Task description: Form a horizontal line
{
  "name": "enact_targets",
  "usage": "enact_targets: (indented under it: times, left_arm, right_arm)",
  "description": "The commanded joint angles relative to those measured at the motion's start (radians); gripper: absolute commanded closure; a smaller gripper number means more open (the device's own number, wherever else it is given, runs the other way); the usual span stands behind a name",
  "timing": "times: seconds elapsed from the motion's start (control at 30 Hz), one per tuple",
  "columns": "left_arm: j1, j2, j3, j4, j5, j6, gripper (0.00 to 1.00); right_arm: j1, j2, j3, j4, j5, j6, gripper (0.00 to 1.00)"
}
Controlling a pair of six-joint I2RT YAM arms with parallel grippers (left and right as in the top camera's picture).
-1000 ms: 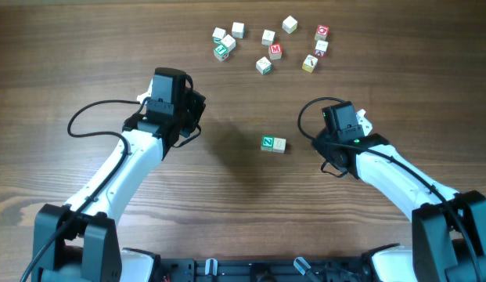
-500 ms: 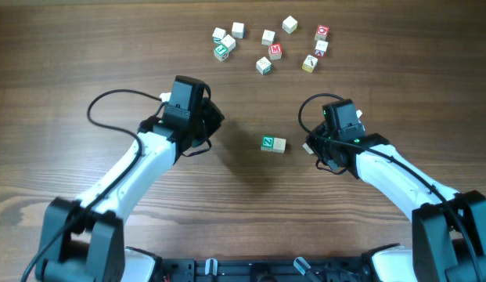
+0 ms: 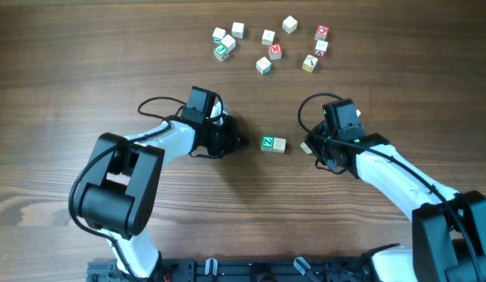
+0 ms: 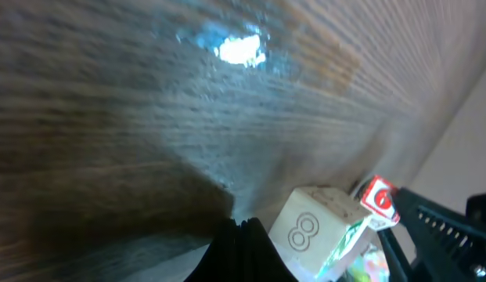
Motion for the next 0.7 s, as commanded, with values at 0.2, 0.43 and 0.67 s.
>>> enact_targets:
  times: [0.2, 0.43, 0.67]
  left_arm:
    - [-0.065, 0.045, -0.01, 0.058, 0.041, 0.035, 0.96]
    - [-0.066, 0.045, -0.01, 0.068, 0.026, 0.034, 0.96]
    - [-0.066, 0.045, -0.01, 0.068, 0.019, 0.034, 0.96]
  right_arm:
    - [0.003, 0.01, 0.005, 0.013, -0.018, 0.003, 0.57]
    - [0.002, 0.009, 0.005, 0.026, -0.028, -0.001, 0.42]
    - [-0.009, 0.009, 0.005, 0.056, 0.109, -0.062, 0.61]
